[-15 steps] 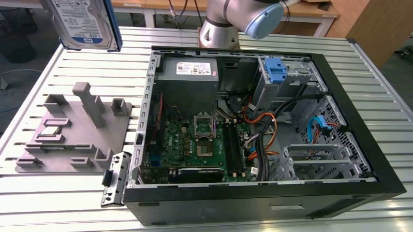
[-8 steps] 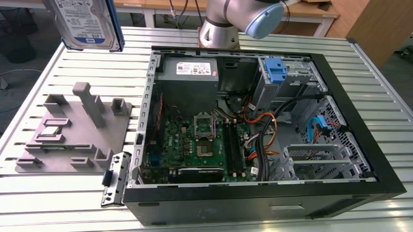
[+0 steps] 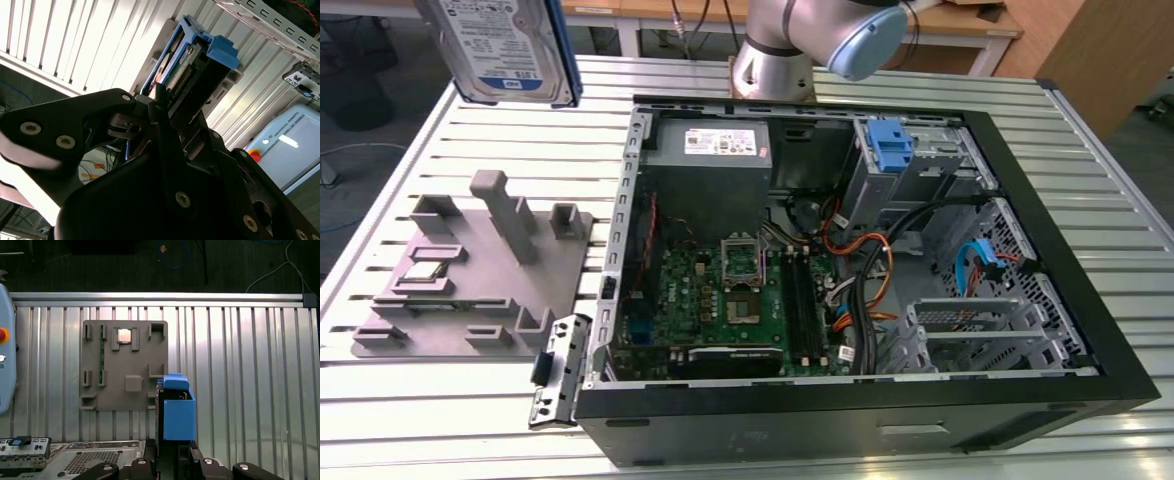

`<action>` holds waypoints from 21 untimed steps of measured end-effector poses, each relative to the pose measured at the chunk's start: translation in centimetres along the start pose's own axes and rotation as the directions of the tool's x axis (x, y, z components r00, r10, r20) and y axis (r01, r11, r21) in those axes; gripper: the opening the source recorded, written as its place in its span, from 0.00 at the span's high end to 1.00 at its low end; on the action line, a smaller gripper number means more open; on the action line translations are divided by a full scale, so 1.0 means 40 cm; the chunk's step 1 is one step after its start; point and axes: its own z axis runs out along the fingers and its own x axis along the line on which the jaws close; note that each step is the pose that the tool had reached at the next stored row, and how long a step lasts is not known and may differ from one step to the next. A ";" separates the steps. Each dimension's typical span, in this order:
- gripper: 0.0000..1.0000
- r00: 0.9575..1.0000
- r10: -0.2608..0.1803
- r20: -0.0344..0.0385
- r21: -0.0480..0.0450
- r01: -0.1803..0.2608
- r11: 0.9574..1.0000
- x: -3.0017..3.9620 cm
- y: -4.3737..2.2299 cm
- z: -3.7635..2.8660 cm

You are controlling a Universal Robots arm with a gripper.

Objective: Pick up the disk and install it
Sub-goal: 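Pick up the disk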

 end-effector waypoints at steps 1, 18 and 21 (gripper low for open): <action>0.65 1.000 0.000 0.000 0.000 0.000 1.000 0.000 -0.002 0.000; 0.65 1.000 0.000 0.000 0.000 0.000 1.000 -0.001 -0.024 -0.001; 0.65 1.000 0.000 0.000 0.000 0.000 1.000 -0.001 -0.031 -0.001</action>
